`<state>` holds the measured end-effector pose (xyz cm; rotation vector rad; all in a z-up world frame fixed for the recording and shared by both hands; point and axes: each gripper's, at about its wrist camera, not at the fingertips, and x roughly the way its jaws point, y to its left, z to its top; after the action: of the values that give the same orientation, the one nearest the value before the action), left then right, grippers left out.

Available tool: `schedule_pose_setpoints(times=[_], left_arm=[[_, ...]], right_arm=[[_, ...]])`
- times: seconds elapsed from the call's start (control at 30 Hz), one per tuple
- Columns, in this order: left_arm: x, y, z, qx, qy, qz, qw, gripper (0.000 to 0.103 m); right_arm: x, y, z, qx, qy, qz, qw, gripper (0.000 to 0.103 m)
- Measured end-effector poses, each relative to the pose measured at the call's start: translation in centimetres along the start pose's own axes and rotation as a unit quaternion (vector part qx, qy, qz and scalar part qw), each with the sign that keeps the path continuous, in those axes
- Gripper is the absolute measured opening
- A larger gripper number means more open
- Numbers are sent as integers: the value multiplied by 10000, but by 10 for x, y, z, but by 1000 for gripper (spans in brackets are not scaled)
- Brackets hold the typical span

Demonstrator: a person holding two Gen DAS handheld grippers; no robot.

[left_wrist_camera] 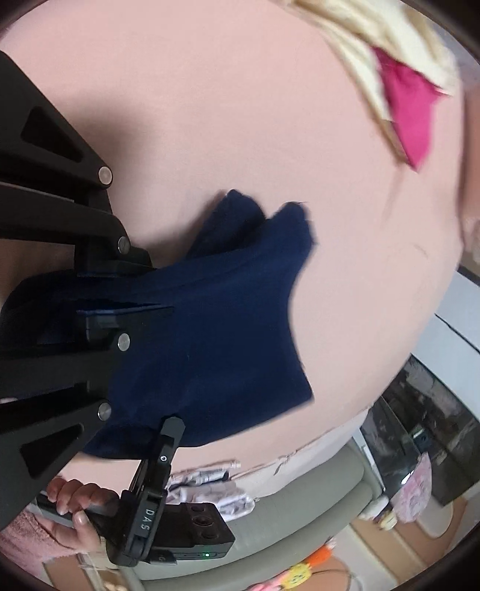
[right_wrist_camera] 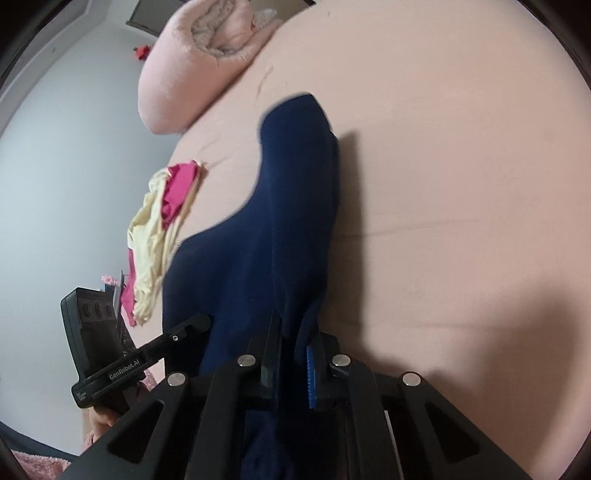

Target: Fold clothes

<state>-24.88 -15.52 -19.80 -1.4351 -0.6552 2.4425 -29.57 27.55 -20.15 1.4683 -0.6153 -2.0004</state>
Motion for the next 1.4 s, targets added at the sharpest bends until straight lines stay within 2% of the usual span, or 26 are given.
schedule_pose_setpoints(times=[0.1, 0.2, 0.27, 0.33, 0.5, 0.53, 0.57, 0.6, 0.63, 0.67, 0.7, 0.8, 0.83, 0.87, 0.93, 1.0, 1.03, 1.1, 1.17, 1.27, 1.3, 1.33, 1.4], left_arm=[[-31, -36, 2, 467, -152, -20, 9988, 8], [-44, -77, 9, 876, -302, -155, 9956, 8], [-38, -96, 4, 1094, -103, -194, 9938, 8], [-32, -94, -14, 1222, 68, 143, 9924, 8], [1, -54, -35, 666, 610, 419, 9950, 11], [7, -46, -39, 555, 714, 466, 9948, 14], [9, -43, -38, 471, 714, 353, 9957, 21], [11, -40, -36, 386, 713, 240, 9964, 26], [12, -38, -34, 302, 713, 127, 9969, 45], [14, -35, -33, 217, 712, 14, 9972, 60], [15, -32, -31, 132, 712, -99, 9973, 62], [20, -24, -26, -115, 712, -426, 9965, 65], [26, -25, -26, -59, 773, -274, 9966, 65], [36, -24, -27, 34, 908, -184, 9957, 65], [38, -24, -30, 144, 844, -215, 9961, 64], [42, -22, -31, 18, 926, -364, 9950, 27], [44, -21, -31, -44, 966, -438, 9943, 8], [47, -19, -33, -170, 1047, -586, 9926, 8], [51, -17, -34, -295, 1127, -734, 9905, 9], [56, -14, -36, -474, 1241, -953, 9865, 9], [47, -24, -34, -321, 1174, -969, 9878, 8], [39, -33, -33, -169, 1106, -984, 9888, 6], [23, -52, -30, 136, 969, -1014, 9900, 5]], right_arm=[[-37, 19, -4, -12, -310, 200, 9993, 8], [-72, 37, -12, -112, -601, 248, 9978, 8], [-79, 22, -19, 68, -550, 80, 9984, 8], [-84, 4, -26, 273, -473, -108, 9984, 8], [-97, -41, -42, 784, -279, -578, 9949, 12], [-99, -50, -45, 885, -240, -671, 9935, 17], [-102, -59, -49, 987, -201, -765, 9920, 20], [-104, -64, -51, 1060, -218, -781, 9910, 29], [-105, -69, -52, 1127, -249, -779, 9903, 38], [-106, -73, -54, 1193, -280, -776, 9894, 41], [-108, -78, -55, 1259, -311, -773, 9885, 47], [-106, -91, -56, 1507, -367, -617, 9860, 48], [-102, -92, -55, 1575, -387, -532, 9853, 50], [-96, -93, -53, 1583, -368, -454, 9857, 52], [-82, -93, -50, 1574, -309, -300, 9866, 63], [-75, -83, -47, 1384, -337, -359, 9892, 63], [-73, -79, -46, 1285, -293, -388, 9905, 57], [-65, -72, -46, 1177, -76, -188, 9928, 45], [-52, -67, -46, 1155, 180, 6, 9931, 45], [-43, -78, -43, 1372, 105, 188, 9903, 41], [-46, -81, -42, 1534, 46, 255, 9878, 34], [-52, -81, -42, 1570, -53, 246, 9873, 20], [-69, -72, -41, 1345, -298, 150, 9903, 13]])
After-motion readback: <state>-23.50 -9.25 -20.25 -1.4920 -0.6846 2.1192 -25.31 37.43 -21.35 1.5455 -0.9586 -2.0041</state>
